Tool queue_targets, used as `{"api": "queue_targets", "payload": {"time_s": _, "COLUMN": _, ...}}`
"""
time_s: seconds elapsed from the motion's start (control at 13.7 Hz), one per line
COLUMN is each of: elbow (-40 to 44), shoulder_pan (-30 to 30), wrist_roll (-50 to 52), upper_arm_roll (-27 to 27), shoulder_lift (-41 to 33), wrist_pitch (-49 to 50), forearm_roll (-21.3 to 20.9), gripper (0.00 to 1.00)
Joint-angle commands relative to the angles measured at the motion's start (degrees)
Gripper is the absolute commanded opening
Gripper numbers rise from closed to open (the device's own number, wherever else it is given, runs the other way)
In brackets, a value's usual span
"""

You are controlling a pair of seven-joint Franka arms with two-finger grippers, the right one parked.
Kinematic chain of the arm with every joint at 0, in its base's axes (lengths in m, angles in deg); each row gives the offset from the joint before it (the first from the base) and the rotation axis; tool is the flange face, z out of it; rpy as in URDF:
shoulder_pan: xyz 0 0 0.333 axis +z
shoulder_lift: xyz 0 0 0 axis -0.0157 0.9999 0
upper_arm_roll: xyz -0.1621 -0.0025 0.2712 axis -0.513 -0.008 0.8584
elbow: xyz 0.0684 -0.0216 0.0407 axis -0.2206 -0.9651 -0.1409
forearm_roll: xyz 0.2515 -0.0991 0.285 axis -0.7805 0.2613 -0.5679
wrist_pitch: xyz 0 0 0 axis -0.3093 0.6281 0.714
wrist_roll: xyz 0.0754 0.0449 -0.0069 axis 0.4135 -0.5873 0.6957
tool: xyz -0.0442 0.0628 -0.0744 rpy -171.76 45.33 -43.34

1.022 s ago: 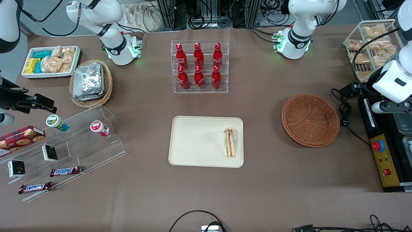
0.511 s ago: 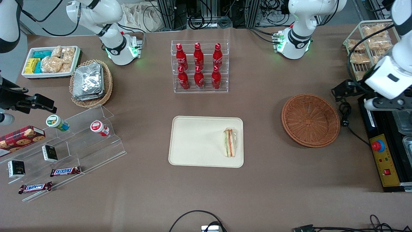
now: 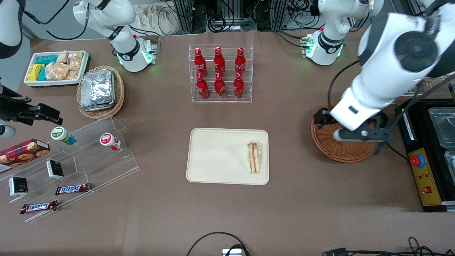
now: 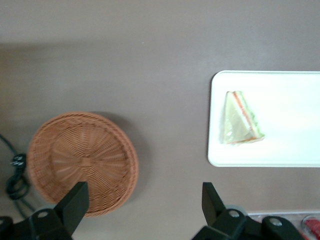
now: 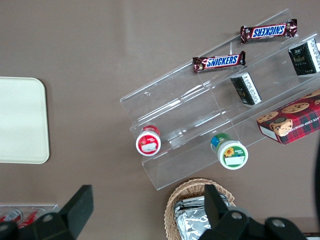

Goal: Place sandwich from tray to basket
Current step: 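Move the left gripper over the wrapped sandwich on the cream tray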

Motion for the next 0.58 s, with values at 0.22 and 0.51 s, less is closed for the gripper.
{"api": "queue_targets", "payload": {"time_s": 0.22, "elbow": 2.51, "shoulder_pan": -9.27, "wrist_roll": 12.14, "upper_arm_roll": 0.48, "shoulder_lift": 9.02, "wrist_pitch": -7.38, "forearm_roll": -4.01, "gripper": 1.00}}
{"api": "queue_targets", "payload": {"time_s": 0.51, "elbow": 2.69, "shoulder_pan": -11.39, "wrist_roll": 15.58, "upper_arm_roll": 0.48, "shoulder_lift": 14.56, "wrist_pitch": -12.83, "forearm_roll": -4.37, "gripper": 1.00}}
